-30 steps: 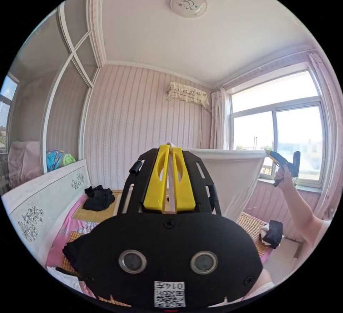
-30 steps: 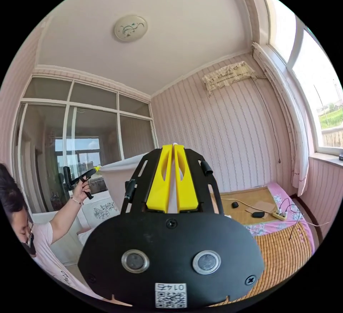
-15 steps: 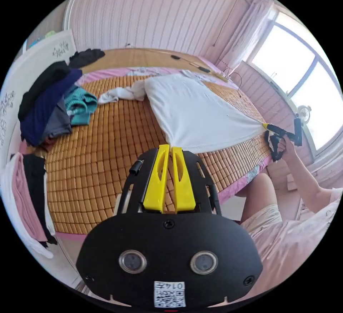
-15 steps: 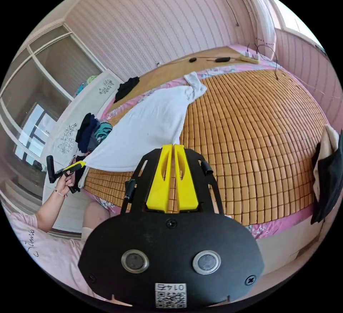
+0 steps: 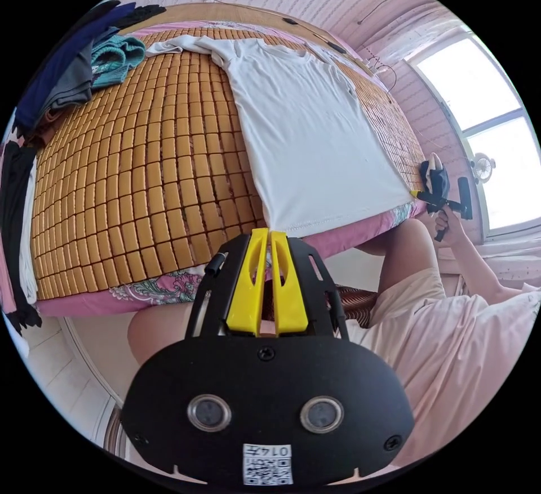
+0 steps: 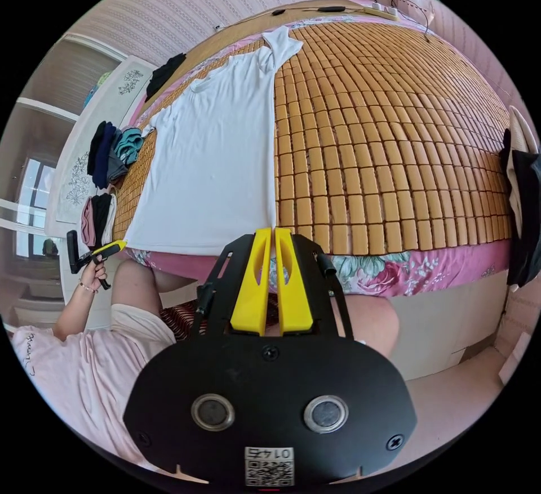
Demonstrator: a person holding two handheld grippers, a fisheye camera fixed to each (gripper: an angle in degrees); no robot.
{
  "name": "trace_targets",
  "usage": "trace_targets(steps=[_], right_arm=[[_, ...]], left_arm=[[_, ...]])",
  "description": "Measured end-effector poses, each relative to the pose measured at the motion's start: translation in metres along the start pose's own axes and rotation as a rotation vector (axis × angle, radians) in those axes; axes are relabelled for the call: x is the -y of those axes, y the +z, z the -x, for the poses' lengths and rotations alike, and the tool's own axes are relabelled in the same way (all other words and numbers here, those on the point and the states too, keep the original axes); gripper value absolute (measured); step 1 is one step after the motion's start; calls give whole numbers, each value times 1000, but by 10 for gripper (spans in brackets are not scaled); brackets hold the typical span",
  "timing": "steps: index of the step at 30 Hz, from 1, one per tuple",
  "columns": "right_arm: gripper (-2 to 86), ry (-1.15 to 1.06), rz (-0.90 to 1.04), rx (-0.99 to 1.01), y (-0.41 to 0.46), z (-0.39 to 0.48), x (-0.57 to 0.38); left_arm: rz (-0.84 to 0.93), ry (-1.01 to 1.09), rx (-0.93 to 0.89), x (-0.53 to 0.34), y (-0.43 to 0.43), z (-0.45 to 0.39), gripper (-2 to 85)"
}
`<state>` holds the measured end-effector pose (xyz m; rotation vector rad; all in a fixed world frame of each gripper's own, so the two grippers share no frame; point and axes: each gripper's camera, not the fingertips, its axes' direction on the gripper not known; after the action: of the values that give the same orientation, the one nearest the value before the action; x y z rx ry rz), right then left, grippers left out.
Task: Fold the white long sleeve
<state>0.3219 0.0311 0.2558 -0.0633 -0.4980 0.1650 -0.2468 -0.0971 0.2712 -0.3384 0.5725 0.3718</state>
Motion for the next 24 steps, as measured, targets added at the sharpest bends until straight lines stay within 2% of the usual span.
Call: trace_targets(steps=[8,14,18,24], right_arm=[[6,-40,130,-12,33,8,5],[16,-8,139,-109,52,11,13],[44,-51,107,-177,36,8,31],[68,-227,-70,-253,8,32,173]], left_arm=[[90,72,124,14,23,-17,-6],[62,36,129,34,40,-12,49],[28,121,258,56,20,-14,58],[-65,274,229,177,41,-42,55]])
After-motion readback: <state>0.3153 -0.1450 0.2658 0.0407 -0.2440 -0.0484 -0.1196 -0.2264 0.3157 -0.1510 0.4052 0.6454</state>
